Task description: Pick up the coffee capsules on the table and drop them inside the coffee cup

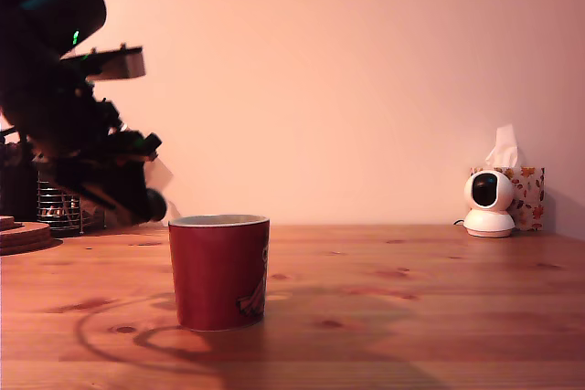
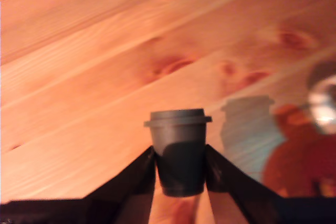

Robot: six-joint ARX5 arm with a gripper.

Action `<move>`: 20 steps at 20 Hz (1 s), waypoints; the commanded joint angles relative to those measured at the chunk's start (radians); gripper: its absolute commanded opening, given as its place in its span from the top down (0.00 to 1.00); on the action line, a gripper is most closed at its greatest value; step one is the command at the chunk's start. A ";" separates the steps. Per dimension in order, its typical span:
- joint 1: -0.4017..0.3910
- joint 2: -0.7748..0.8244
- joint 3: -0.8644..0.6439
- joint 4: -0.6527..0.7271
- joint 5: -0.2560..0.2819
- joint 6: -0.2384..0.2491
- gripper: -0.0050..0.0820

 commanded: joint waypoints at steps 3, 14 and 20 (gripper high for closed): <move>-0.032 -0.014 -0.006 -0.014 0.006 0.046 0.74; -0.096 -0.014 -0.006 -0.014 0.043 0.052 0.74; -0.118 -0.014 -0.006 -0.014 0.064 0.052 0.74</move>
